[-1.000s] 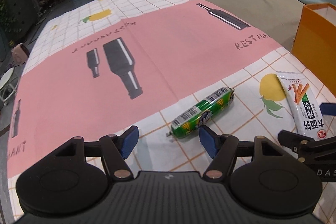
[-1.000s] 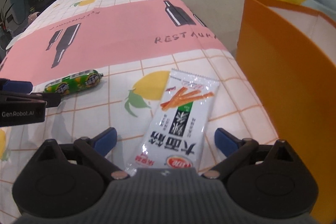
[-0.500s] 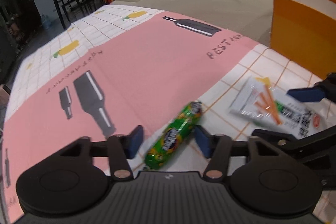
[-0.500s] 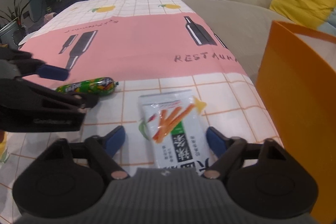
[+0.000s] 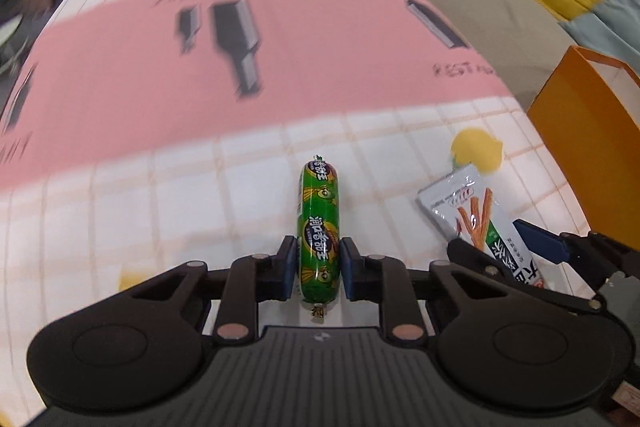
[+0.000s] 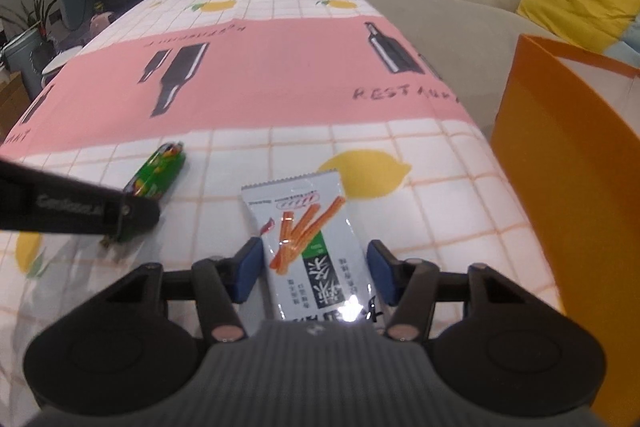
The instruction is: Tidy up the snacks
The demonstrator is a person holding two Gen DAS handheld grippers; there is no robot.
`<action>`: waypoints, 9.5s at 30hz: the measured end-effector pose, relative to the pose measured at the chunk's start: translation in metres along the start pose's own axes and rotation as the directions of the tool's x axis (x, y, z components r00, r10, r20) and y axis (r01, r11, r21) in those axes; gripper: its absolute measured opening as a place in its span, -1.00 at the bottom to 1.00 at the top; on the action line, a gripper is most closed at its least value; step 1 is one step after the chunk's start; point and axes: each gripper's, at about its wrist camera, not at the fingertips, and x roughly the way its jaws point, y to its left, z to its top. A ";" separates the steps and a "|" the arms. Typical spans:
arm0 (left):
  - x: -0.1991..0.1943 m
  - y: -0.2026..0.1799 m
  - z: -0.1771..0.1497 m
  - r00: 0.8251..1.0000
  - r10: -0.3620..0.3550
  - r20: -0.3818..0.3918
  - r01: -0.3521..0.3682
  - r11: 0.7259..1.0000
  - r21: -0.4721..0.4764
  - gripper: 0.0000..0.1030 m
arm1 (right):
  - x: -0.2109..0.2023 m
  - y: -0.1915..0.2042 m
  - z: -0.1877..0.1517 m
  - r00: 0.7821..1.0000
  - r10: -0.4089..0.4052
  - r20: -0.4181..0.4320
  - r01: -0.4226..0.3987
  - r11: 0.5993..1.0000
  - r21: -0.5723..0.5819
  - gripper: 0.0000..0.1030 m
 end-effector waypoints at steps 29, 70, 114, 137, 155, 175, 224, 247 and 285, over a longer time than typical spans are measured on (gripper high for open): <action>-0.052 -0.001 -0.101 0.989 0.128 0.067 -0.129 0.992 0.005 0.39 | -0.065 0.032 -0.079 0.997 0.071 0.000 -0.071 0.994 -0.078 0.50; -0.133 -0.016 -0.073 0.969 0.133 0.209 -0.116 0.989 -0.092 -0.53 | -0.136 0.032 -0.040 0.982 0.100 0.160 -0.071 0.981 -0.178 -0.13; -0.086 -0.305 0.042 0.970 -0.199 0.139 0.218 0.967 -0.135 -0.53 | -0.161 -0.289 0.051 0.967 -0.140 0.213 0.198 0.939 -0.282 -0.14; -0.012 -0.323 0.052 0.980 -0.167 -0.111 0.145 0.973 -0.179 -0.52 | -0.068 -0.313 0.047 0.990 -0.143 -0.017 0.124 0.910 -0.396 -0.12; -0.074 -0.292 0.058 0.984 -0.176 0.037 0.180 0.966 -0.185 0.11 | -0.106 -0.296 0.068 0.991 -0.129 -0.032 0.106 0.914 -0.391 0.38; -0.251 -0.166 0.013 0.862 0.098 0.497 -0.110 0.994 -0.005 0.13 | -0.279 -0.157 0.082 0.933 -0.027 0.359 0.113 0.969 -0.220 0.63; -0.251 -0.067 -0.157 0.893 0.285 0.349 -0.300 0.954 -0.012 0.33 | -0.314 -0.002 -0.076 0.965 -0.031 0.262 0.051 0.996 -0.071 0.81; -0.252 -0.068 -0.157 0.892 0.279 0.356 -0.297 0.955 -0.006 0.33 | -0.313 -0.003 -0.076 0.966 -0.032 0.258 0.051 0.996 -0.069 0.82; -0.254 -0.072 -0.153 0.890 0.276 0.362 -0.295 0.955 -0.002 0.33 | -0.312 -0.003 -0.077 0.967 -0.030 0.255 0.049 0.996 -0.070 0.82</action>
